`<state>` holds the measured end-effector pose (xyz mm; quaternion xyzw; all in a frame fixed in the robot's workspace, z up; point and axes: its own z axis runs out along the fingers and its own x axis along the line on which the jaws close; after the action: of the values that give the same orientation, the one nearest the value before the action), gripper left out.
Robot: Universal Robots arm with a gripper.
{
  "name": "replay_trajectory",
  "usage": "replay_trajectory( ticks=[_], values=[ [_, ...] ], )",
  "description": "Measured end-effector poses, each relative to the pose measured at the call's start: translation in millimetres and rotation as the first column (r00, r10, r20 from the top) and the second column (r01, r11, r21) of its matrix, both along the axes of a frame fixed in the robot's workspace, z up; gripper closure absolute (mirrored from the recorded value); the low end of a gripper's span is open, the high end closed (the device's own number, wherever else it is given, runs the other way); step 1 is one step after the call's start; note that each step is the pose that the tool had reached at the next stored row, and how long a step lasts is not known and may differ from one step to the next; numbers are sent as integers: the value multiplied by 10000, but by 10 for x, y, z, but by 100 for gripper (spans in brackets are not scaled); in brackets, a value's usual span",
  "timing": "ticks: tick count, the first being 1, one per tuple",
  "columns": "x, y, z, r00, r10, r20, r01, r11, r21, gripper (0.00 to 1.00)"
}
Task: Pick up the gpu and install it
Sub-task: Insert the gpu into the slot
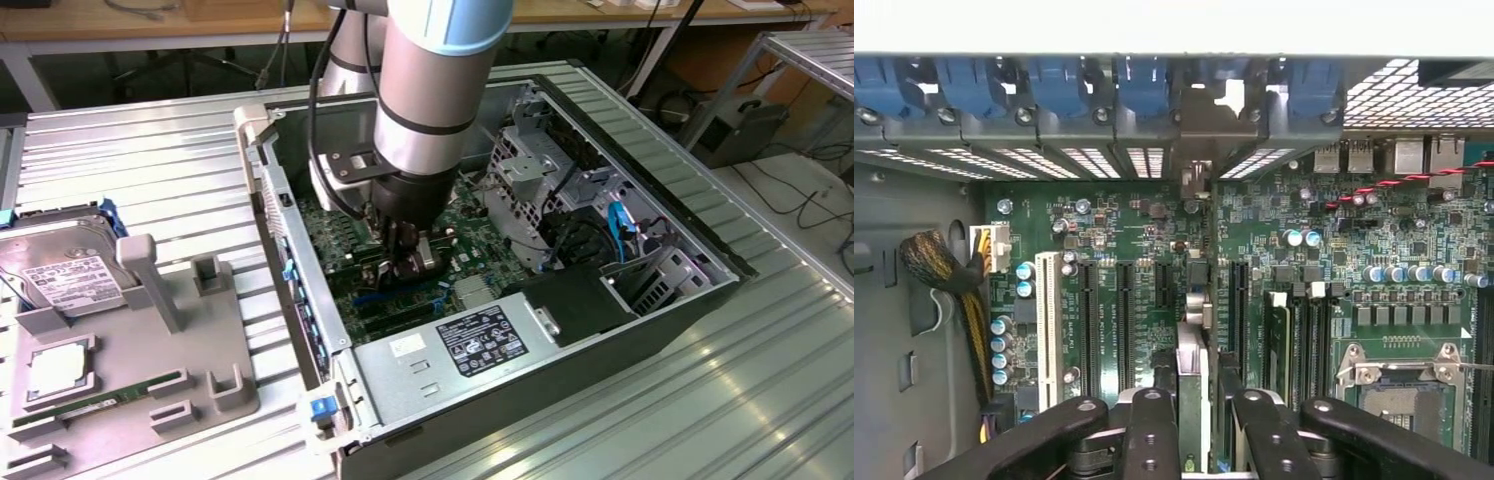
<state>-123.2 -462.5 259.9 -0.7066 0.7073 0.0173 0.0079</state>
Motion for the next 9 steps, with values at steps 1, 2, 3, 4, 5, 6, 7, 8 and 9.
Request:
replay_trajectory(
  ticks=[1, 2, 3, 4, 5, 6, 7, 8, 9],
  values=[
    [0, 2, 2, 10000, 1, 1, -1, 10000, 4, 74],
    [0, 2, 6, 10000, 1, 1, -1, 10000, 9, 74],
    [0, 3, 12, 10000, 2, 0, -2, 10000, 11, 74],
    [0, 3, 20, 10000, 2, -1, -2, 10000, 14, 74],
    [0, 4, 22, 10000, 2, 1, -2, 10000, 21, 74],
    [0, 4, 22, 10000, 2, 1, -2, 10000, 22, 74],
    [0, 4, 22, 10000, 2, 1, -2, 10000, 23, 74],
    [-2, 4, 21, 10000, 2, 0, -2, 10000, 22, 74],
    [-9, 3, 16, 10000, 1, 0, -1, 10000, 21, 74]
  ],
)
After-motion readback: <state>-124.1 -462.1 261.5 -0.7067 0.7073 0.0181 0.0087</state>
